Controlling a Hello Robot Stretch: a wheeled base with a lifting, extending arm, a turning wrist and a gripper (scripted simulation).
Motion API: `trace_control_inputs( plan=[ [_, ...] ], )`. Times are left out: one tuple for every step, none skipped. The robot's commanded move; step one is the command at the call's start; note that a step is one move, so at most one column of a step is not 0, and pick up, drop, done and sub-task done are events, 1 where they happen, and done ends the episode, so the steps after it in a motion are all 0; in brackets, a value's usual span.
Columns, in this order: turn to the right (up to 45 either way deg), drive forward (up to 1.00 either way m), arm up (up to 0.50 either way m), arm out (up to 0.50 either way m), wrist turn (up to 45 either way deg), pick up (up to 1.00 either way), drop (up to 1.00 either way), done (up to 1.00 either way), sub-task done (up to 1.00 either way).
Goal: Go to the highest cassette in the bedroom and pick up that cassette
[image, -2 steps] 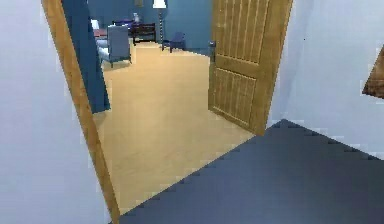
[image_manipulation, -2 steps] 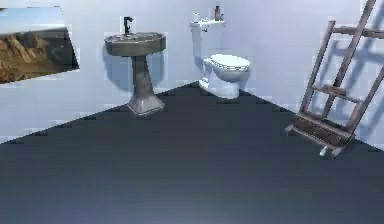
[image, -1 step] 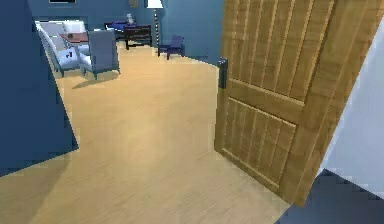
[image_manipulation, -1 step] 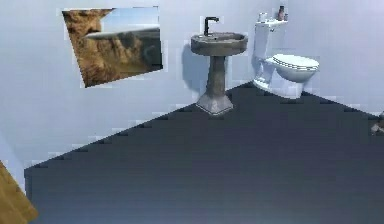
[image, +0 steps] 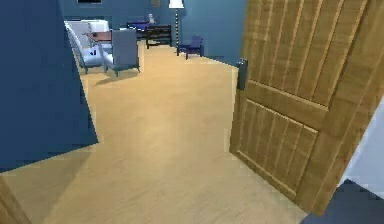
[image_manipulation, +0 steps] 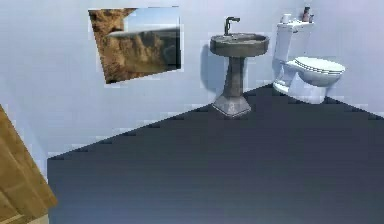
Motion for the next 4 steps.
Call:
trace_control_inputs(
  plan=[
    [0.0,0.20,0.00,0.00,0.0,0.00,0.00,0.00,0.00],
    [-12.0,0.00,0.00,0.00,0.0,0.00,0.00,0.00,0.00],
    [0.0,1.00,0.00,0.00,0.0,0.00,0.00,0.00,0.00],
    [-6.0,0.00,0.00,0.00,0.0,0.00,0.00,0.00,0.00]
  ],
)
